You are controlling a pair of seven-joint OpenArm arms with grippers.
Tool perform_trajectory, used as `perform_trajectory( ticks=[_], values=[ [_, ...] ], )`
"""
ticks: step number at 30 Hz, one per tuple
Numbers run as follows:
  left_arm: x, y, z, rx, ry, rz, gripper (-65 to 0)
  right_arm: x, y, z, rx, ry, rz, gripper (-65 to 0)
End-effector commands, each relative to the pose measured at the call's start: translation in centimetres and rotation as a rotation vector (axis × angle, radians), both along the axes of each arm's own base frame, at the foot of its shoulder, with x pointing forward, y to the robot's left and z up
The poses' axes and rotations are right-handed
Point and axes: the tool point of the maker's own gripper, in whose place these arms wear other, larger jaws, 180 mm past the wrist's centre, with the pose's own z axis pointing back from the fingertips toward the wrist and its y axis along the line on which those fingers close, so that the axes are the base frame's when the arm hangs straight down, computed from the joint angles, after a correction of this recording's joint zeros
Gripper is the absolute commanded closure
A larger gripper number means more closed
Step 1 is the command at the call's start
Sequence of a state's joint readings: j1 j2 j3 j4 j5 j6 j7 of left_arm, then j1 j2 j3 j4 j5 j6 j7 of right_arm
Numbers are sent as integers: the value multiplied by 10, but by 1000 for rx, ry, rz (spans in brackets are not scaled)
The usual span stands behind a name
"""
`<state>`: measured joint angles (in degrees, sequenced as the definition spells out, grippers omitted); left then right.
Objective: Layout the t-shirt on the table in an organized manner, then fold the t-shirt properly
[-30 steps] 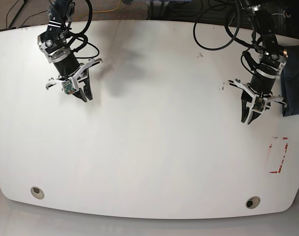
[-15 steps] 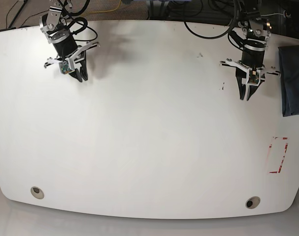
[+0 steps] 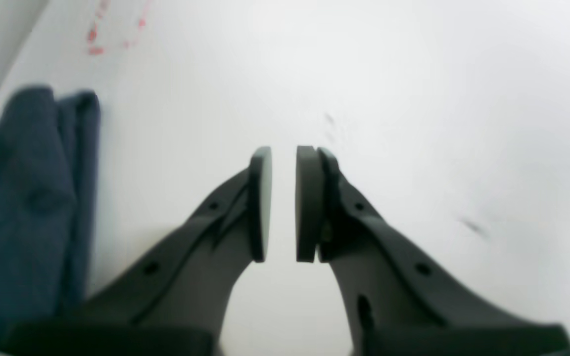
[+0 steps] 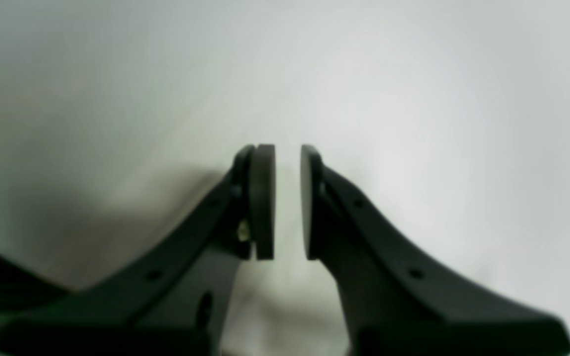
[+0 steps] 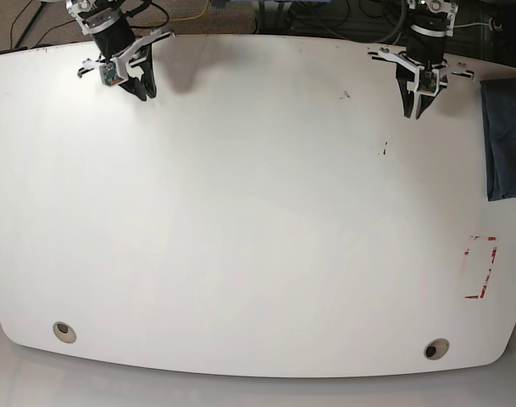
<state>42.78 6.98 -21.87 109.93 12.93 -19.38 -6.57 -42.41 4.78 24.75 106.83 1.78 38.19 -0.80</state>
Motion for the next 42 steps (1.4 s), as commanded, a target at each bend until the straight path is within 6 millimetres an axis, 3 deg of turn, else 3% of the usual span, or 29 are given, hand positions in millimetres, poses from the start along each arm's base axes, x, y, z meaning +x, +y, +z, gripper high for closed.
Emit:
perform_trajectory(
  ticks=[1,5,11,18,27,31,35,42],
  values=[
    [-16,-1,4,1,9,0,-63,-9,3,10,17,-15,-9,-81],
    [-34,-1,-4,2,66,0,-63,-27,7,7,27,25,-19,-81],
    [-68,-1,-15,2,161,0,-63,-70,12,-3,38,139,-19,-79],
    [-93,1,-30,0,258,10,-63,-104,18,-6,55,222,-36,-79],
    [-147,9,-73,-6,526,65,-60,-143,18,-9,55,326,-39,-79],
    [-172,15,-95,-11,609,60,-24,-157,18,-11,54,363,-41,-79],
    [-197,14,-117,-32,695,45,-7,-173,17,-19,67,411,-58,-79],
    [-217,11,-150,-62,786,26,-7,-201,12,-46,88,506,-103,-79]
  ],
)
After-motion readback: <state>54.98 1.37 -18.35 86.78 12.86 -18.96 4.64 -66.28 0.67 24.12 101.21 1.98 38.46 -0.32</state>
